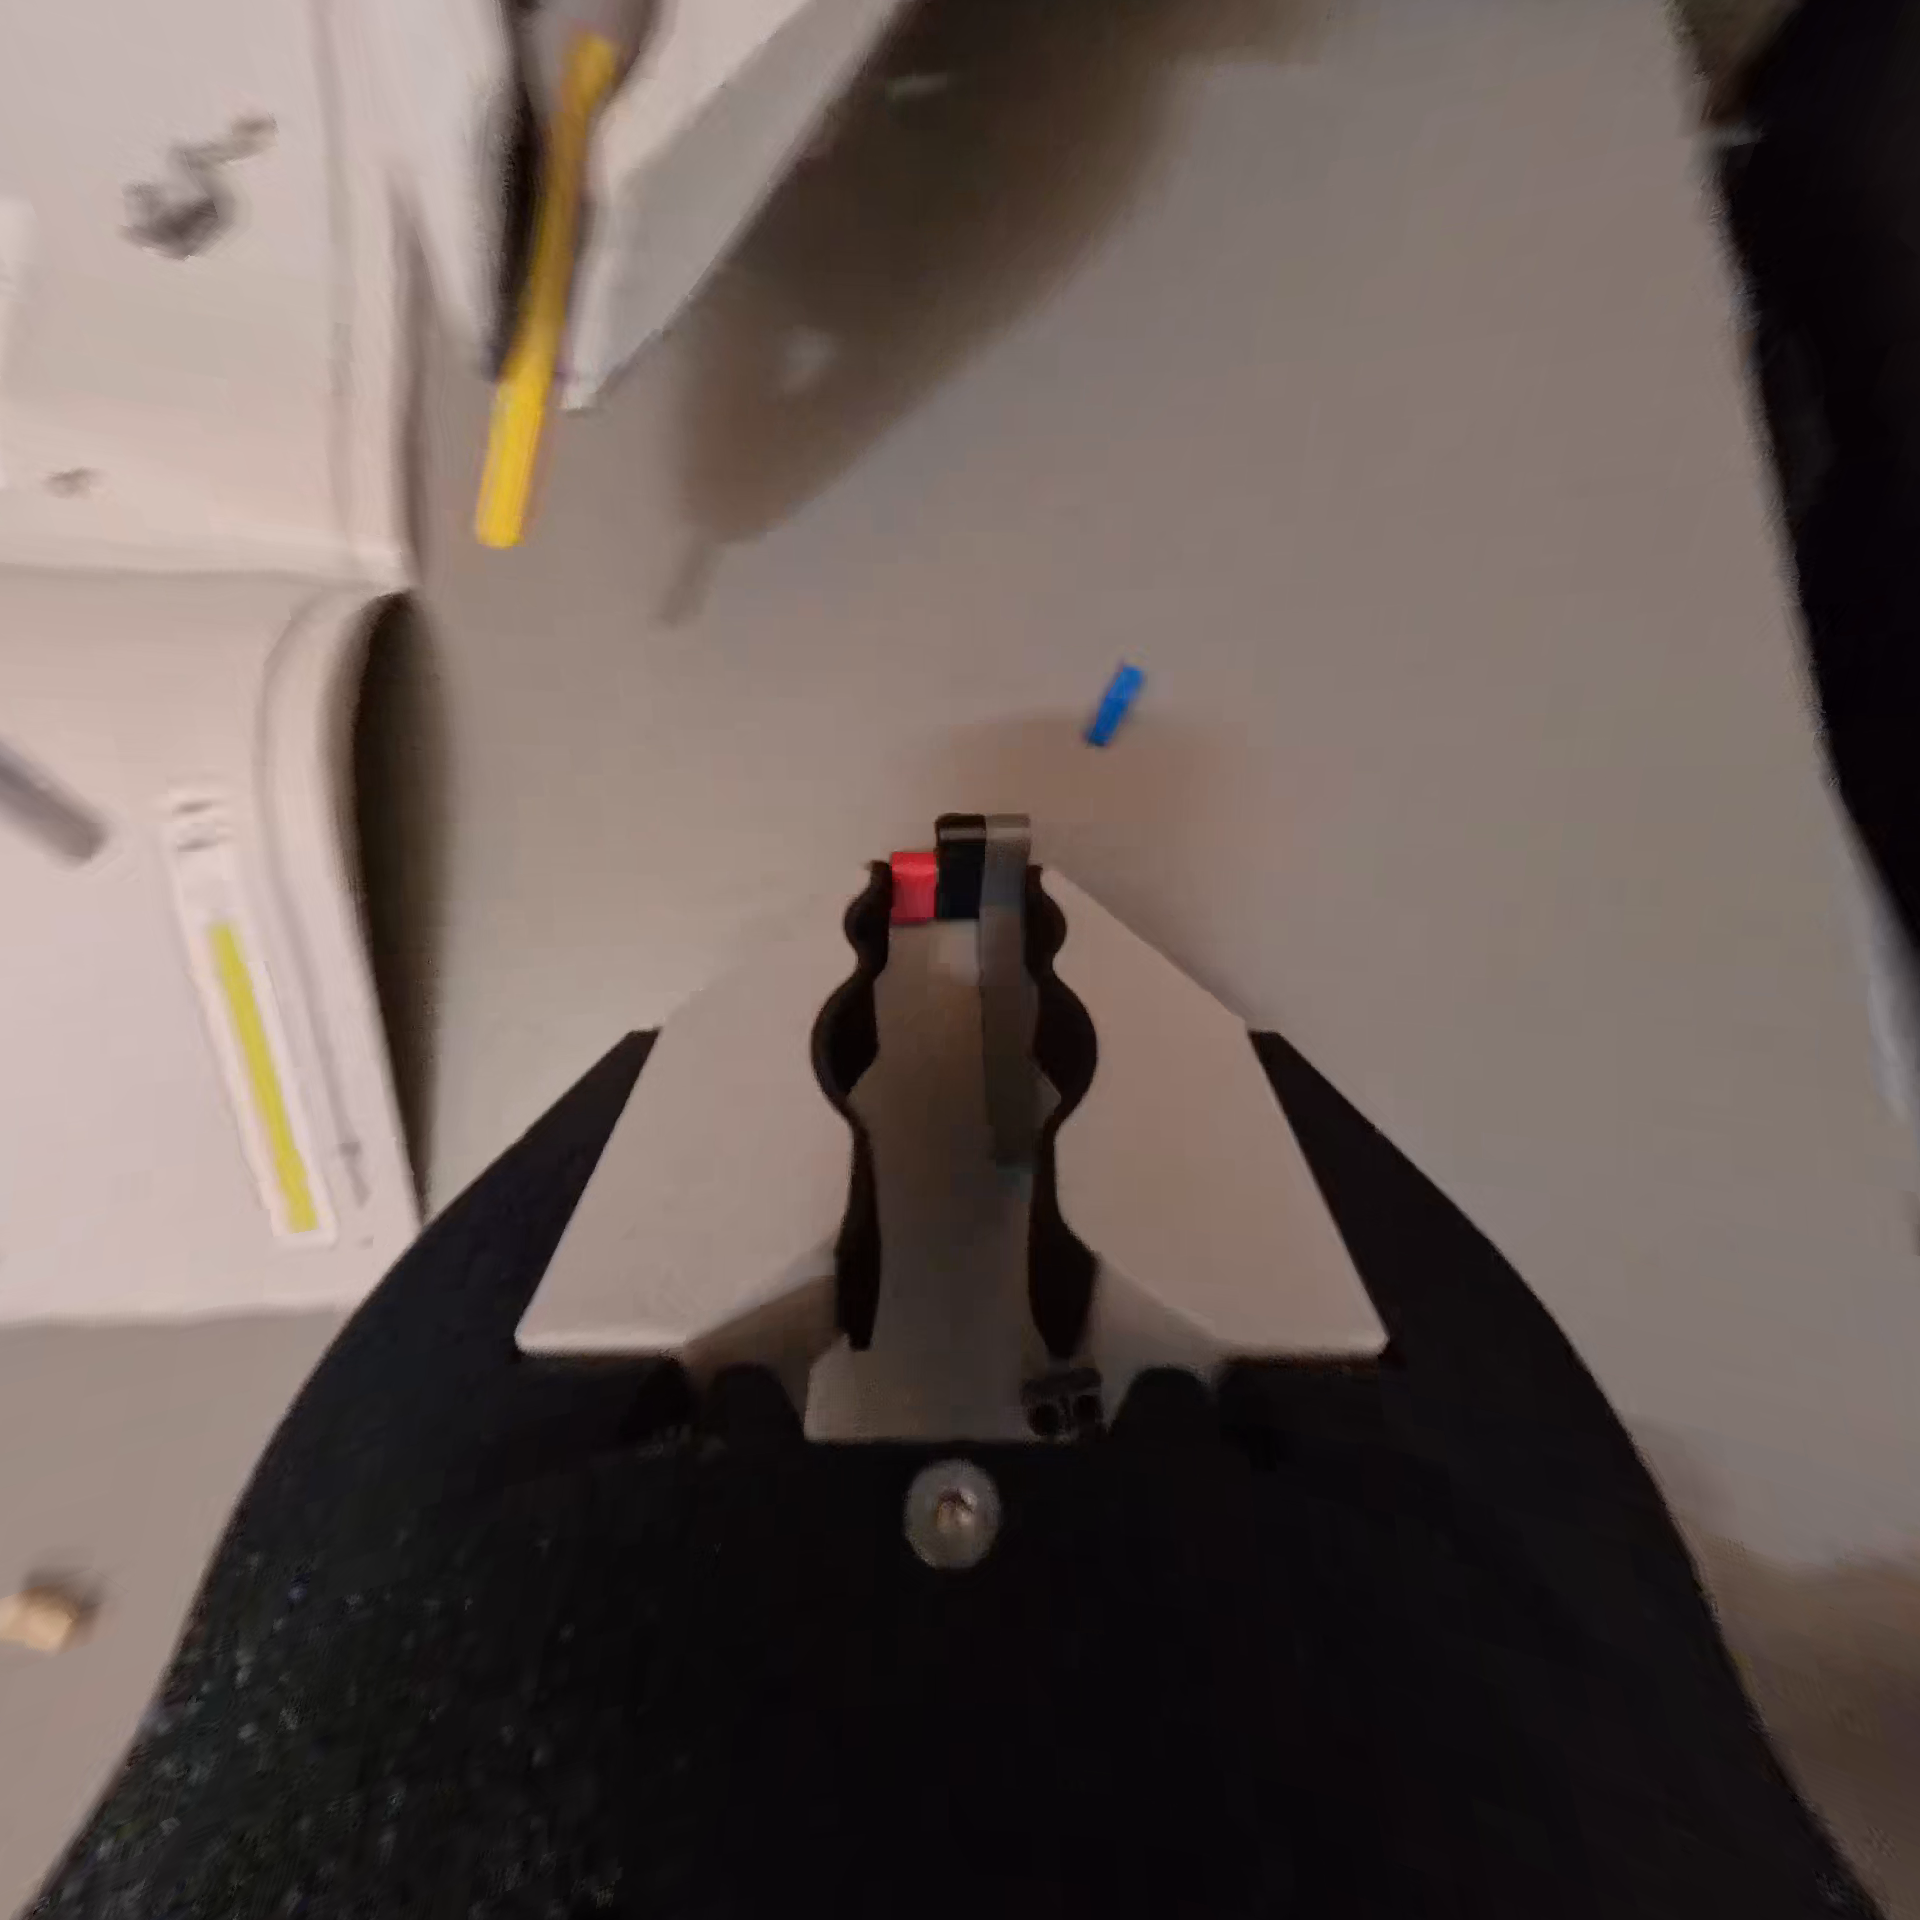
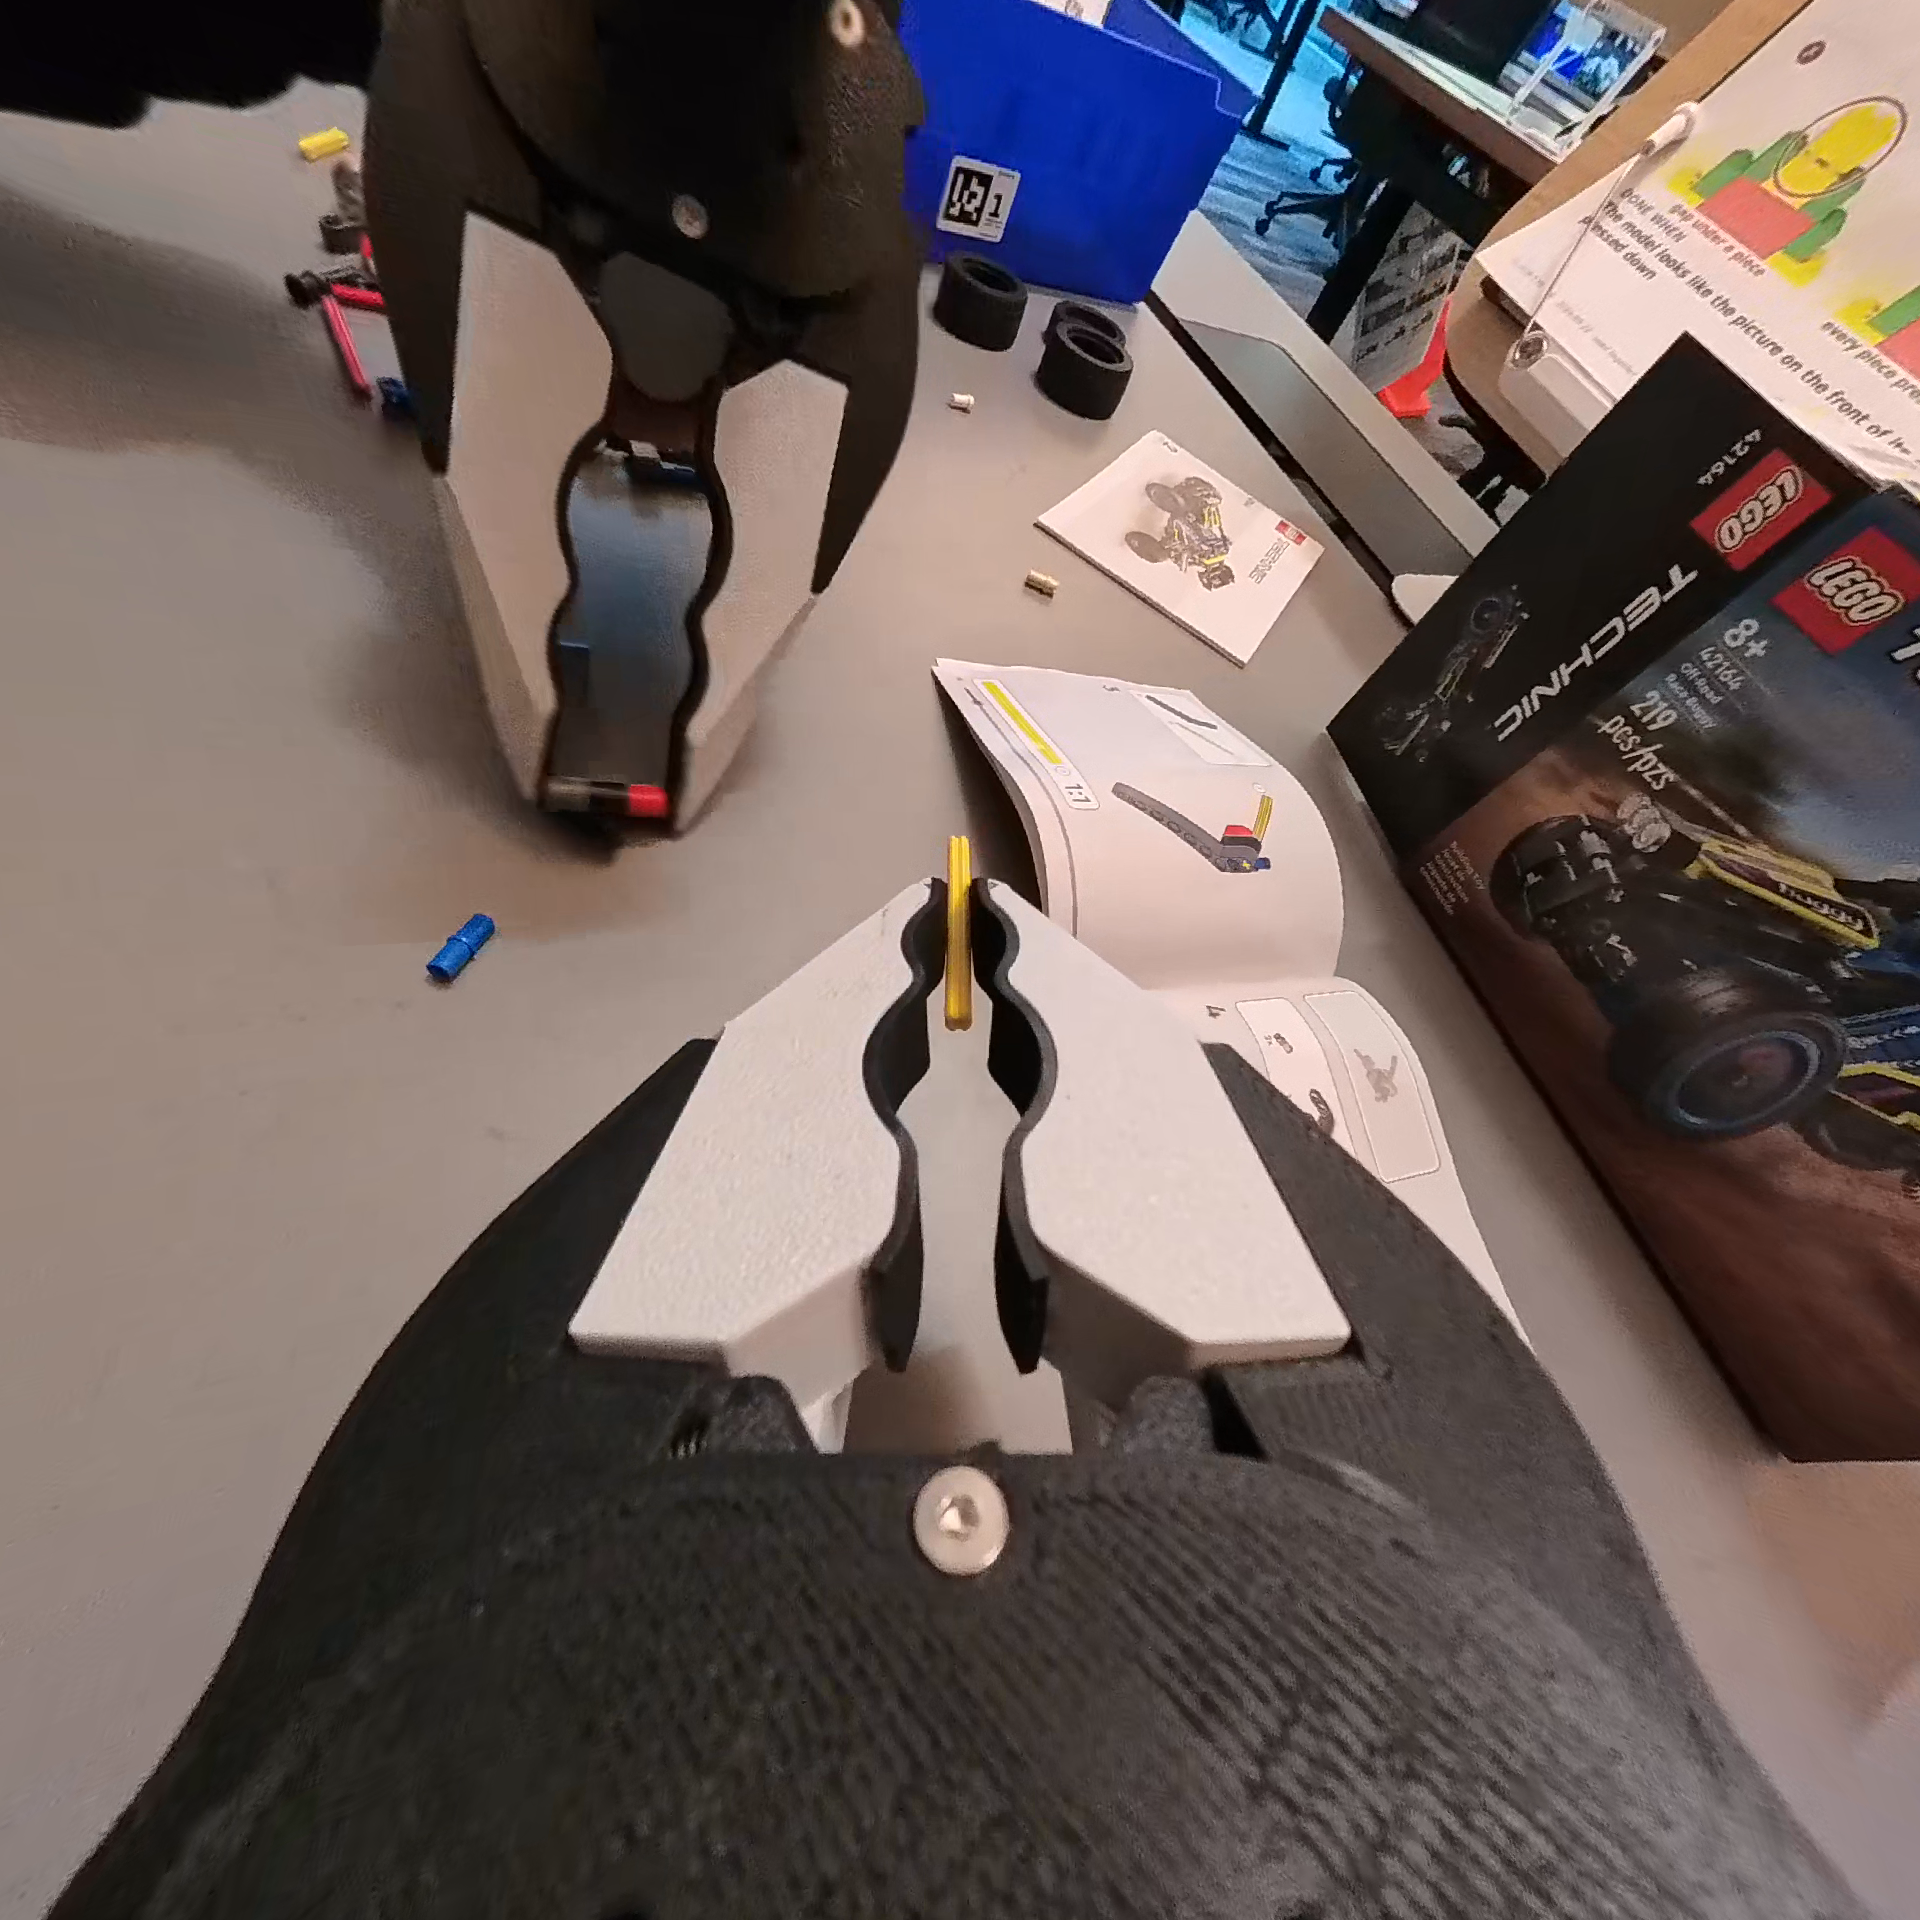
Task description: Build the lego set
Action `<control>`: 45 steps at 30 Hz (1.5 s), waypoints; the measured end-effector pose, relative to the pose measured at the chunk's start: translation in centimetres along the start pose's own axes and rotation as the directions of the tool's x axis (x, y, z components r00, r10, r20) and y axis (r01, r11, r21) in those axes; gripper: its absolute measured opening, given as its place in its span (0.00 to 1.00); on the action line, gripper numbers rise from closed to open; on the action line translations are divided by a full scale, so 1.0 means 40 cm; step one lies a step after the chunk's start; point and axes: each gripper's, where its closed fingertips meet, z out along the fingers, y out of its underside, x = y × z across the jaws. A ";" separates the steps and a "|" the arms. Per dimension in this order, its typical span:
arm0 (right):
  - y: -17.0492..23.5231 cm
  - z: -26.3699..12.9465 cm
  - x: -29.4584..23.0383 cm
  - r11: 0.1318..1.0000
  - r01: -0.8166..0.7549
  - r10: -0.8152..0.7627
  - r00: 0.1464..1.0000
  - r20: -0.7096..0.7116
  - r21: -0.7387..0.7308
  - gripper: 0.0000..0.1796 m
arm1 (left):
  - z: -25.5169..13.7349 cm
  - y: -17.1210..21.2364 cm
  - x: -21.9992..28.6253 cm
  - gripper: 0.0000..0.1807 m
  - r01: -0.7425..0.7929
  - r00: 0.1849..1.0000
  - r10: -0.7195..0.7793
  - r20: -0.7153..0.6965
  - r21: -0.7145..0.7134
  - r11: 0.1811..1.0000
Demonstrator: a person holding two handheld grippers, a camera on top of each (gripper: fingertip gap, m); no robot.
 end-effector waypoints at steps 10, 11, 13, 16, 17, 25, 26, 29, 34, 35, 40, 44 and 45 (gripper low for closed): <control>0.000 -0.001 0.001 1.000 -0.001 0.001 1.000 -0.001 0.000 0.01 | -0.034 0.002 -0.030 0.16 -0.139 0.664 0.371 0.649 -0.381 0.914; 0.001 0.000 0.001 1.000 -0.001 0.001 1.000 0.000 -0.001 0.01 | -0.030 -0.002 -0.023 0.16 -0.148 0.650 0.384 0.656 -0.386 0.911; 0.003 0.001 -0.001 1.000 0.002 -0.002 1.000 0.003 -0.006 0.01 | -0.025 -0.006 -0.013 0.16 -0.169 0.658 0.393 0.642 -0.383 0.908; 0.004 0.001 -0.003 1.000 0.005 -0.005 1.000 0.006 -0.006 0.01 | -0.043 -0.021 -0.002 0.24 -0.220 0.730 0.385 0.565 -0.338 0.915; 0.004 0.002 -0.004 1.000 0.005 -0.005 1.000 0.007 -0.006 0.01 | -0.050 -0.018 0.004 0.26 -0.240 0.772 0.388 0.504 -0.335 0.911; 0.009 0.008 -0.016 1.000 0.022 -0.021 0.999 0.027 -0.020 0.01 | -0.076 0.004 0.010 0.24 -0.565 0.725 0.684 0.080 -0.498 0.658; 0.010 0.008 -0.017 1.000 0.022 -0.021 0.999 0.030 -0.020 0.01 | -0.069 0.008 0.014 0.23 -0.586 0.716 0.698 0.028 -0.519 0.622; 0.010 0.008 -0.018 1.000 0.022 -0.021 0.999 0.034 -0.021 0.01 | -0.046 0.017 0.013 0.23 -0.626 0.696 0.714 -0.081 -0.556 0.547; 0.008 0.007 -0.022 1.000 0.025 -0.024 0.999 0.040 -0.018 0.01 | -0.014 0.033 0.005 0.11 -0.590 0.769 0.622 -0.144 -0.533 0.606; 0.007 0.007 -0.022 1.000 0.025 -0.025 0.999 0.041 -0.017 0.01 | -0.010 0.030 0.006 0.10 -0.570 0.794 0.592 -0.141 -0.511 0.643; 0.005 0.006 -0.024 1.000 0.027 -0.027 0.999 0.045 -0.015 0.01 | -0.005 0.026 0.003 0.10 -0.349 0.936 0.336 -0.108 -0.427 0.834; 0.005 0.007 -0.027 0.999 0.031 -0.030 0.998 0.051 -0.018 0.01 | -0.007 0.020 -0.020 0.12 -0.191 0.981 0.188 -0.042 -0.337 0.922; 0.006 0.008 -0.028 0.999 0.032 -0.031 0.998 0.052 -0.019 0.01 | -0.011 0.023 -0.029 0.14 -0.179 0.983 0.183 -0.021 -0.333 0.926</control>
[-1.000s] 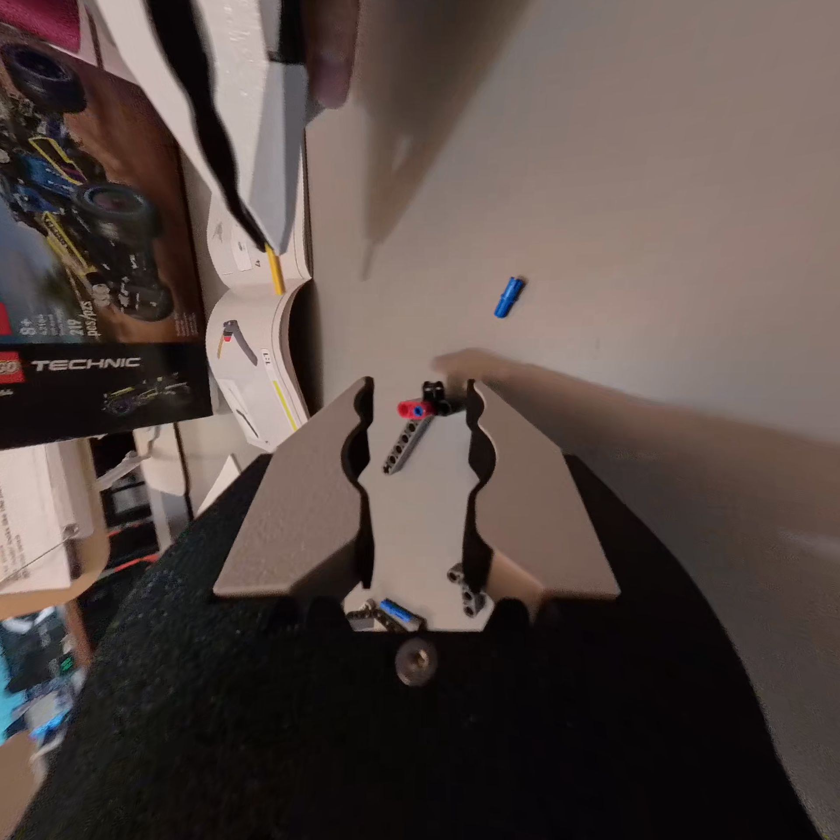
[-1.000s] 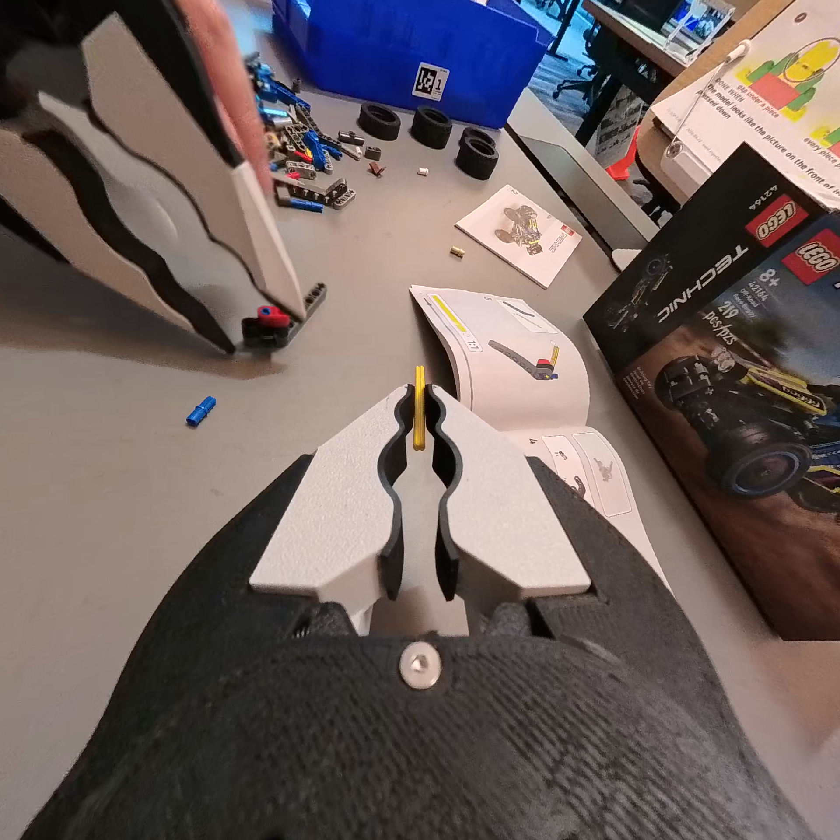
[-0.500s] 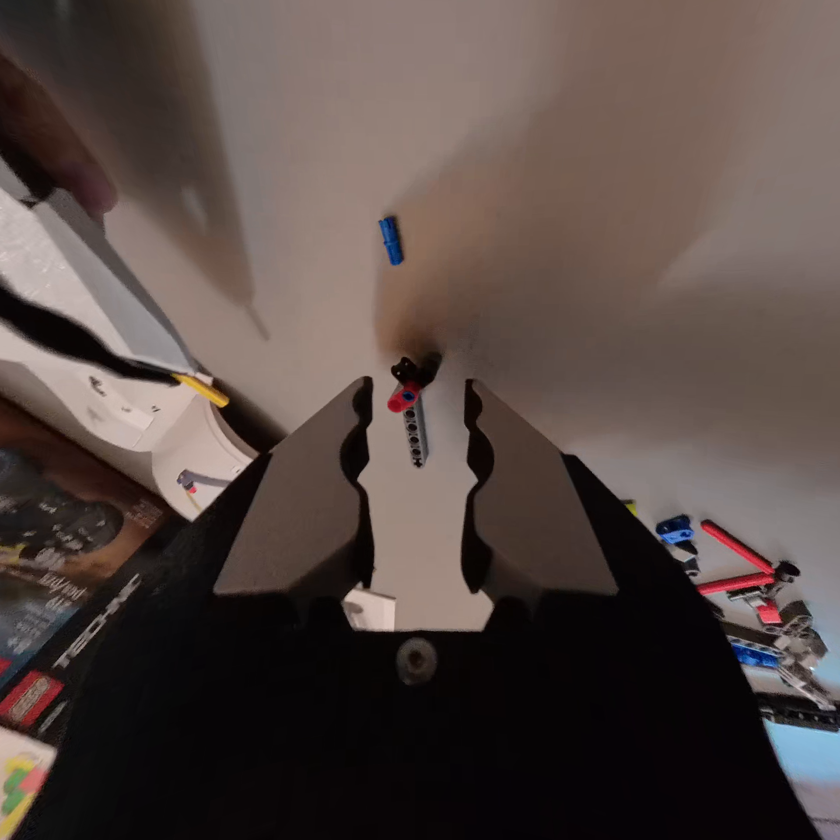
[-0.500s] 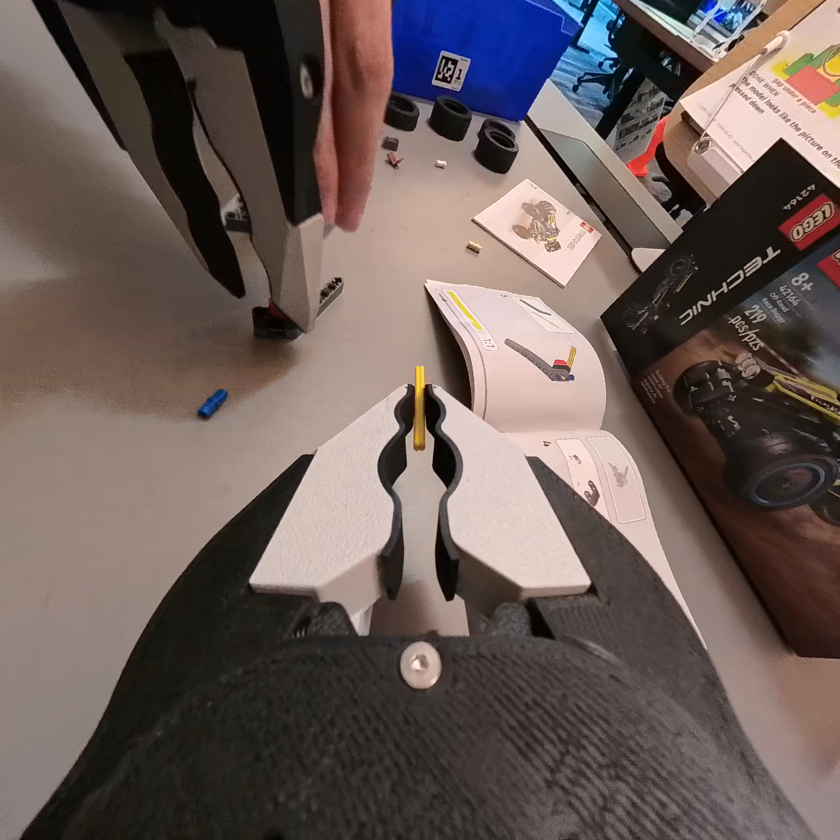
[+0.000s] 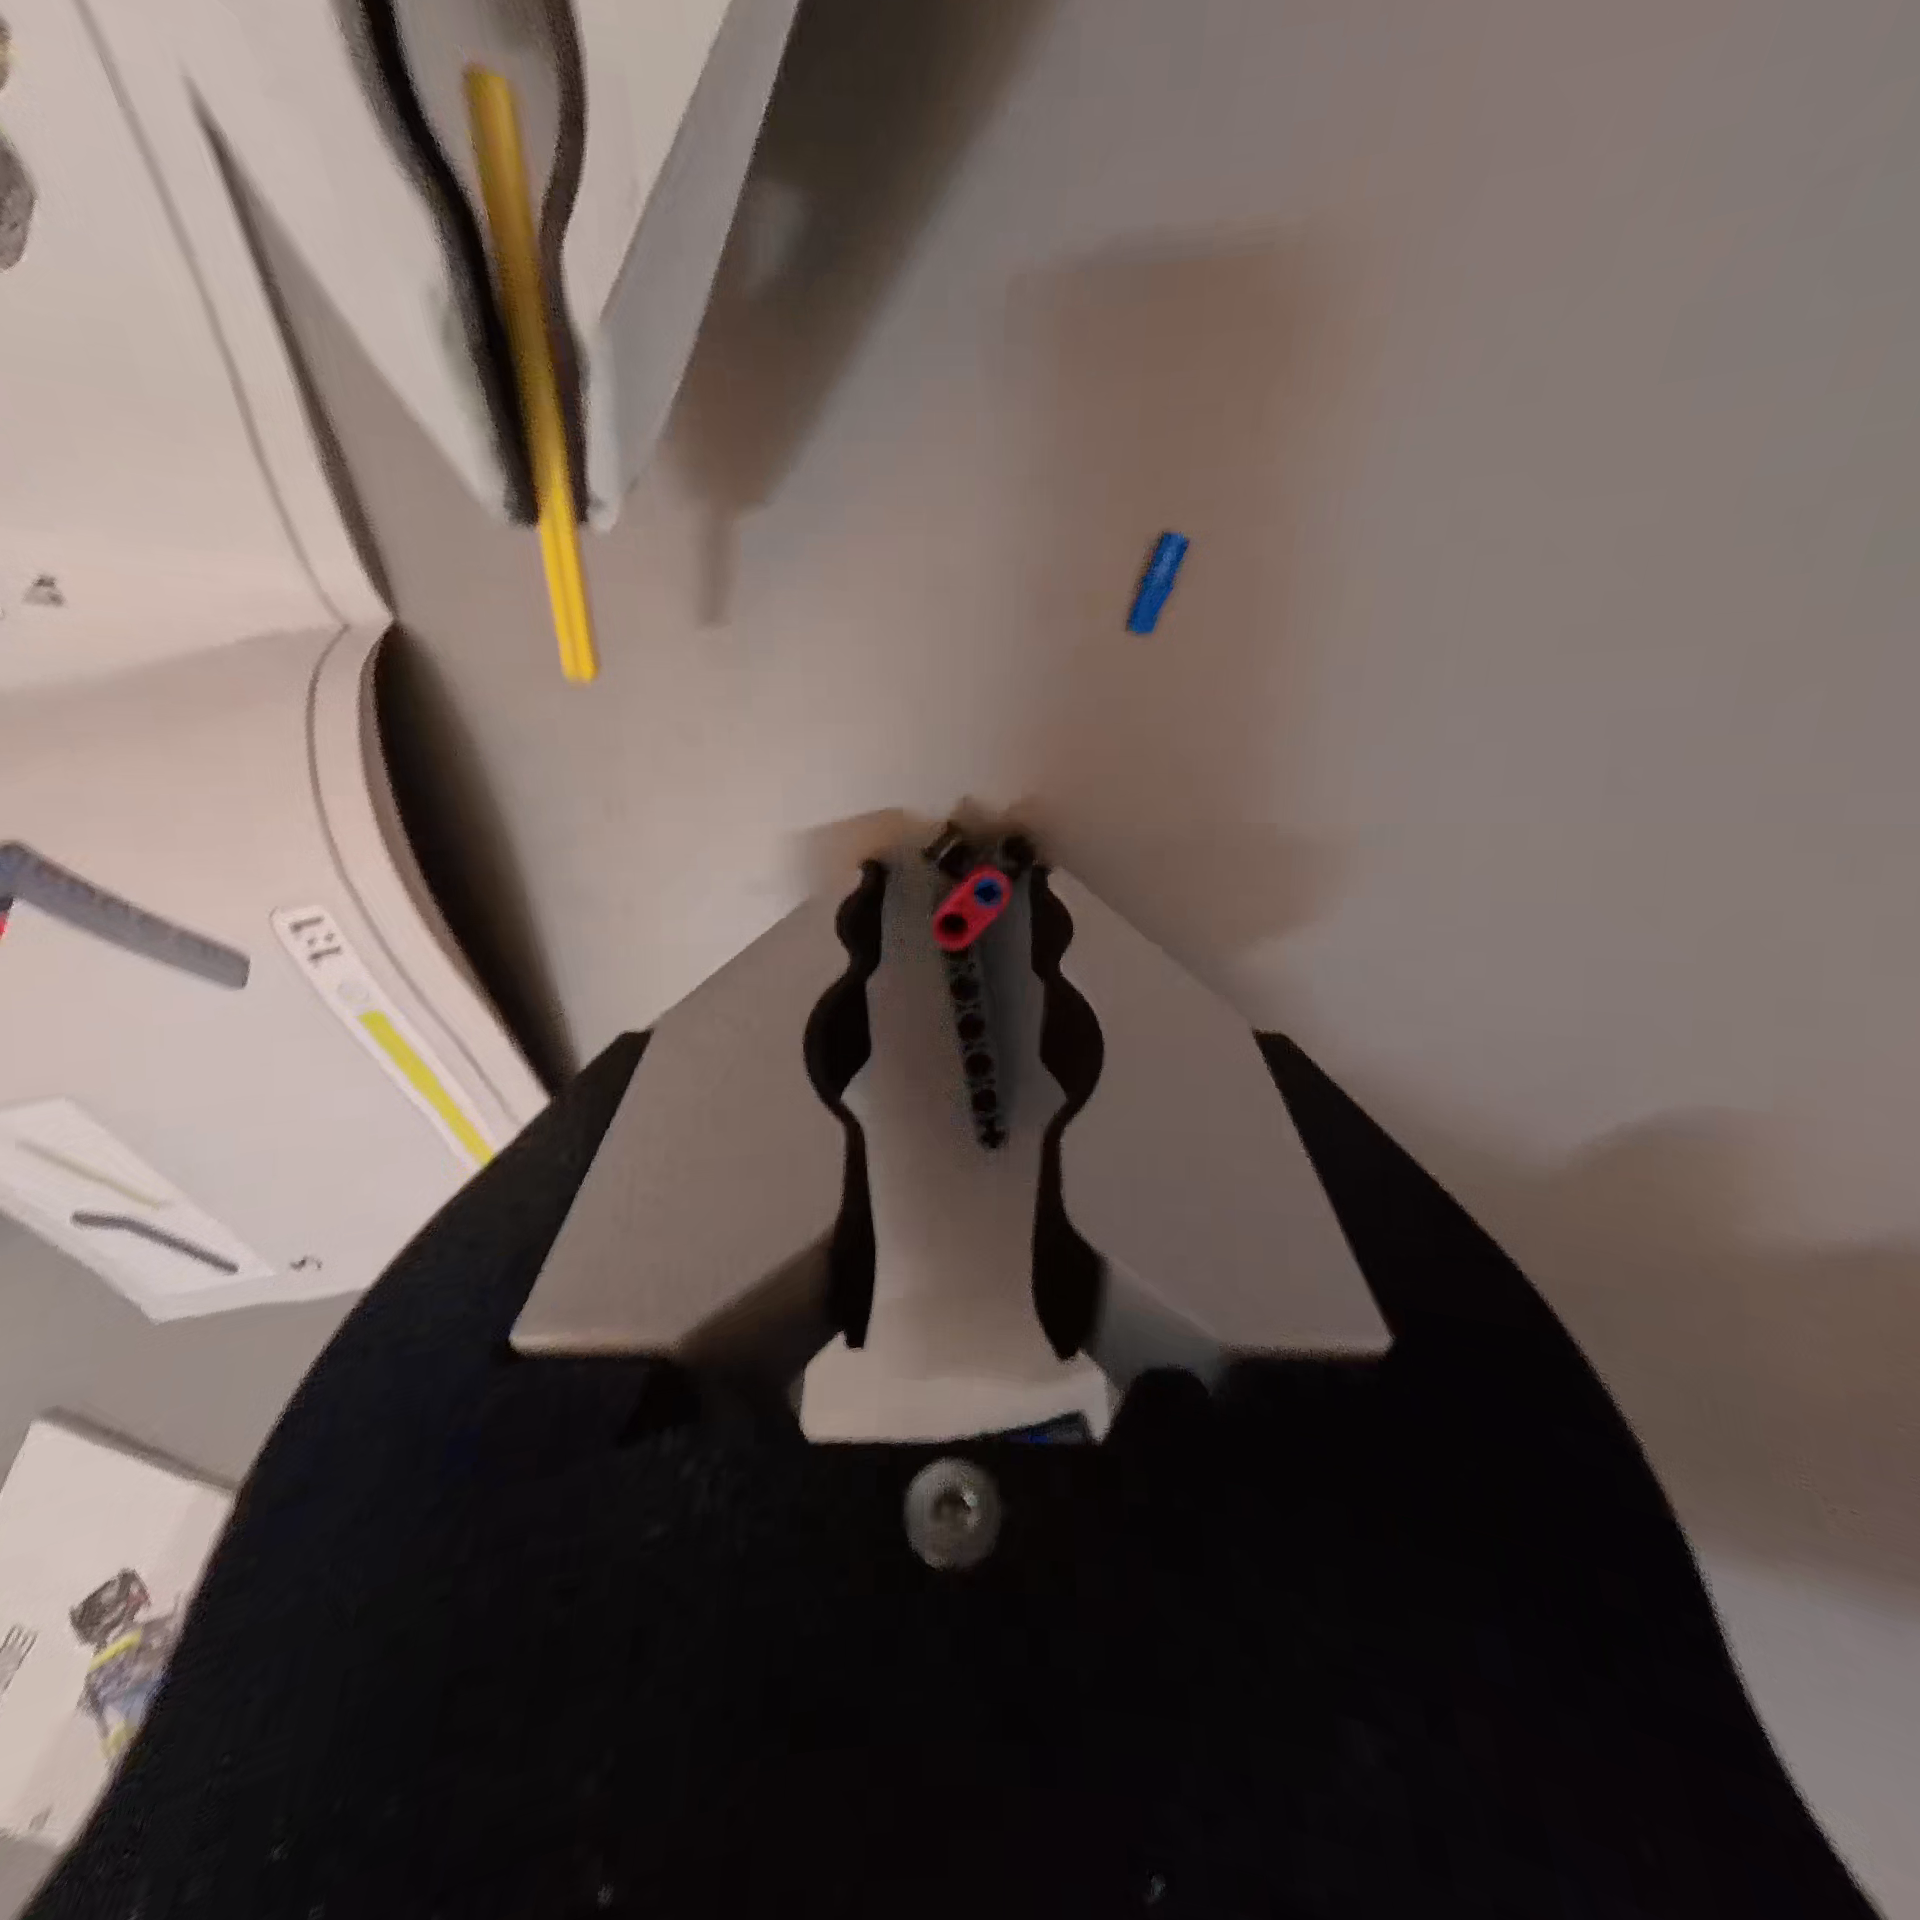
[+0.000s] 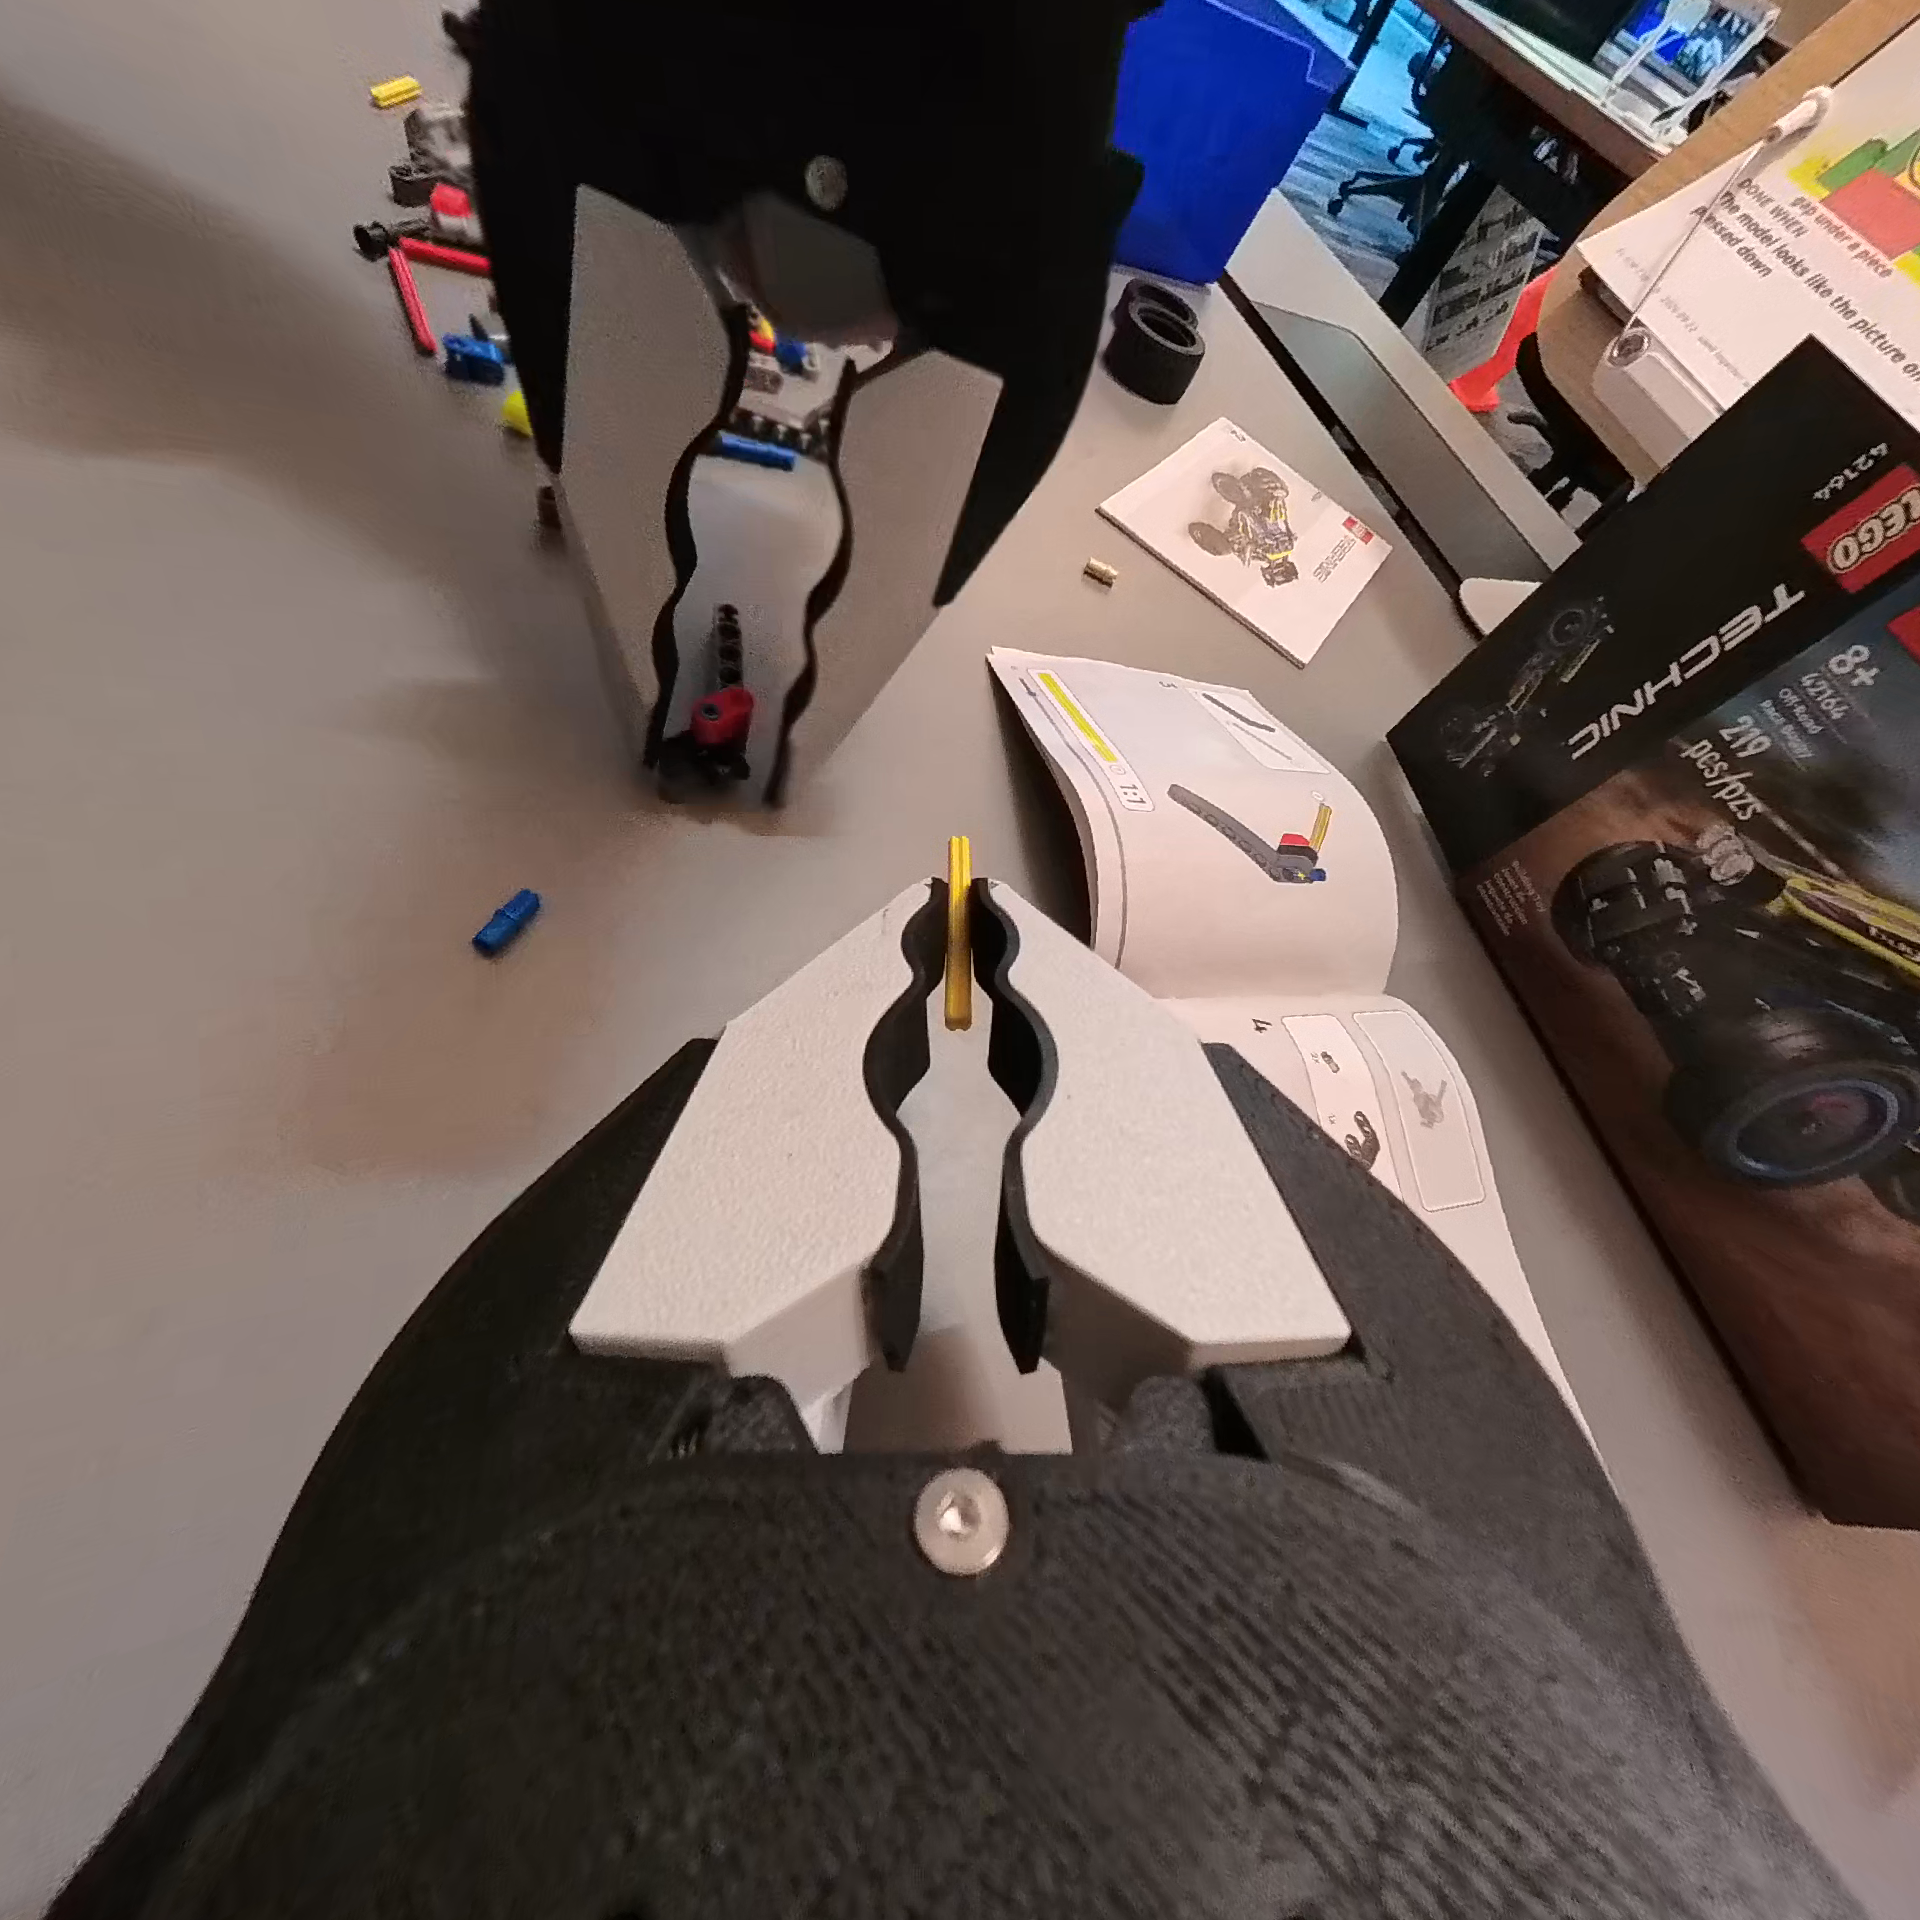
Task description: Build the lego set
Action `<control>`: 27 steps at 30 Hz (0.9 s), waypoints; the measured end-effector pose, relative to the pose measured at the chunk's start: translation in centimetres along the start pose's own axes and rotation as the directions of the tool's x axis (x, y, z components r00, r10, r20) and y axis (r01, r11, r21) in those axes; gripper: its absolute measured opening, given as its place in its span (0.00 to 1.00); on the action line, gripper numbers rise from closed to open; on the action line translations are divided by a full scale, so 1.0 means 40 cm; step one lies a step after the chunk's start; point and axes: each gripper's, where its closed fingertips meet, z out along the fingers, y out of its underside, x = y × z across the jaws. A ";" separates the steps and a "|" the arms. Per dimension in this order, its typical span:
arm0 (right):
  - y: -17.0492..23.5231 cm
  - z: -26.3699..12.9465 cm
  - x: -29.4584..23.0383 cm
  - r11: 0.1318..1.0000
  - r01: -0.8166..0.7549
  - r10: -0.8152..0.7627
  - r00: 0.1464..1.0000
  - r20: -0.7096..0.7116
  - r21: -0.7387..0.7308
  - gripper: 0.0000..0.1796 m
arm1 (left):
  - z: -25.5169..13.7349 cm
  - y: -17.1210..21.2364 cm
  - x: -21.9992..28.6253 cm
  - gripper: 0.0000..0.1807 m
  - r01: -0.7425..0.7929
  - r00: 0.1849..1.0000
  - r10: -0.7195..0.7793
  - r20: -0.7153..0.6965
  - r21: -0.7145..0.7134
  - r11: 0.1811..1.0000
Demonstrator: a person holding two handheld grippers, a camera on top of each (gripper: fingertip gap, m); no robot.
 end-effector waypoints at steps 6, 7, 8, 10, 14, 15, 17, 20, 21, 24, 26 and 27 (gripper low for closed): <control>0.001 0.001 -0.001 1.000 0.001 -0.001 1.000 0.002 -0.003 0.01 | -0.009 0.032 0.000 0.14 -0.005 1.000 0.006 0.019 -0.036 0.999; 0.001 0.002 -0.001 1.000 0.001 -0.001 1.000 0.004 -0.004 0.01 | -0.009 0.030 0.003 0.13 -0.031 0.999 0.032 0.018 -0.038 0.999; 0.002 0.003 -0.002 1.000 0.002 -0.002 1.000 0.004 -0.005 0.01 | -0.009 0.025 0.007 0.13 -0.057 0.998 0.058 0.017 -0.034 0.998; 0.004 0.004 -0.003 1.000 0.001 -0.001 1.000 0.008 -0.008 0.01 | -0.006 0.020 0.010 0.12 -0.081 0.997 0.082 0.011 -0.050 0.995; 0.006 0.005 -0.005 1.000 0.000 0.000 1.000 0.011 -0.011 0.01 | -0.002 0.014 0.005 0.10 -0.111 0.994 0.111 0.006 -0.056 0.992; 0.006 0.006 -0.005 1.000 0.000 0.001 1.000 0.012 -0.012 0.01 | -0.002 0.012 0.003 0.09 -0.104 0.995 0.104 0.008 -0.049 0.993; 0.006 0.006 -0.006 1.000 0.000 0.000 1.000 0.014 -0.013 0.01 | 0.001 0.004 0.001 0.05 -0.079 0.997 0.079 0.009 -0.016 0.997; 0.006 0.005 -0.005 1.000 0.002 -0.002 1.000 0.010 -0.012 0.01 | 0.002 -0.006 -0.013 0.04 0.079 0.996 -0.080 0.029 0.042 0.996; 0.007 0.005 -0.003 1.000 0.003 -0.003 1.000 0.007 -0.013 0.01 | 0.003 -0.011 -0.018 0.04 0.146 0.988 -0.148 0.036 0.073 0.987; 0.006 0.003 0.005 1.000 0.000 0.000 1.000 -0.012 -0.013 0.01 | 0.006 -0.028 -0.021 0.04 0.300 0.951 -0.308 0.009 0.200 0.933; 0.006 0.001 0.009 1.000 -0.030 0.030 1.000 -0.010 -0.007 0.01 | 0.006 -0.035 -0.022 0.04 0.380 0.921 -0.389 -0.026 0.285 0.880; 0.006 -0.001 0.010 0.999 -0.047 0.047 0.999 -0.005 -0.003 0.01 | 0.005 -0.036 -0.023 0.04 0.406 0.909 -0.415 -0.044 0.323 0.855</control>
